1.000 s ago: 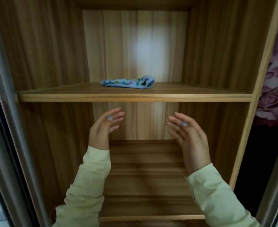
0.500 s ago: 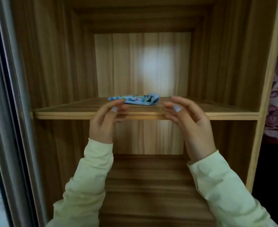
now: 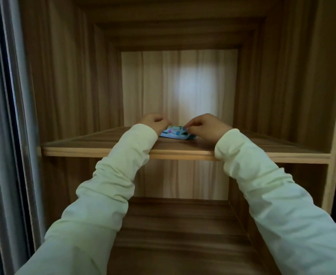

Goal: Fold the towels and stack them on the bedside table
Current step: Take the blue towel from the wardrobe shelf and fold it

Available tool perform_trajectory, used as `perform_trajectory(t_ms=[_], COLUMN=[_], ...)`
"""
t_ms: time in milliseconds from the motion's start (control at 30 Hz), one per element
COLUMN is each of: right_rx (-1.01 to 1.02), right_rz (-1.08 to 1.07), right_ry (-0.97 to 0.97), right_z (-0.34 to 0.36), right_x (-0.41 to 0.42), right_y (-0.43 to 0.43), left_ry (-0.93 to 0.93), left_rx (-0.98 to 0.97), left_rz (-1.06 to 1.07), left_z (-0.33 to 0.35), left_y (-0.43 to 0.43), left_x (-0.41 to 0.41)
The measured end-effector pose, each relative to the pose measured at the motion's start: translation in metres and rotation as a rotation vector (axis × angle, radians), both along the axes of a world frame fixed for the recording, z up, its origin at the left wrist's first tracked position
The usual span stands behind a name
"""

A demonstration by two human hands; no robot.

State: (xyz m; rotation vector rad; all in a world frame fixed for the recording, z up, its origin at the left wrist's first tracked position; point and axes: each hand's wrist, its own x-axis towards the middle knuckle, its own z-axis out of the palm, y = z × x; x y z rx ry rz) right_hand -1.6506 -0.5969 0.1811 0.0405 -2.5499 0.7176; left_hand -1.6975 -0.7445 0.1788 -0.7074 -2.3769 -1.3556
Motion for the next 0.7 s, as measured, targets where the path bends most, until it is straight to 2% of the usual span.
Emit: perform_trajectory(t_ms=[100, 200, 367, 467, 567, 633, 700], right_rx=[0.111, 0.091, -0.102, -0.309, -0.521, -0.565, -0.546], right_rz=[-0.042, -0.075, -0.004, 0.106, 0.255, 0.291, 0.280], right_ry=[-0.119, -0.092, 0.171, 0.314, 0.364, 0.384, 0.403], right_z=[0.002, 0.001, -0.002, -0.002, -0.002, -0.004, -0.007], right_x=[-0.003, -0.006, 0.000, 0.013, 0.029, 0.036, 0.039], right_y=[-0.001, 0.002, 0.006, 0.007, 0.011, 0.016, 0.020], left_ry=[-0.074, -0.060, -0.010, 0.016, 0.010, 0.015, 0.052], left_rx=[-0.076, -0.082, -0.170, -0.293, -0.382, -0.408, -0.352], left_rz=[0.026, 0.022, 0.013, 0.013, 0.035, 0.067, 0.072], left_z=[0.000, 0.000, -0.001, -0.001, 0.001, 0.001, 0.000], left_y=[0.000, 0.000, -0.002, -0.003, 0.000, 0.001, 0.000], left_x=[-0.003, -0.003, -0.004, -0.005, -0.004, -0.003, -0.004])
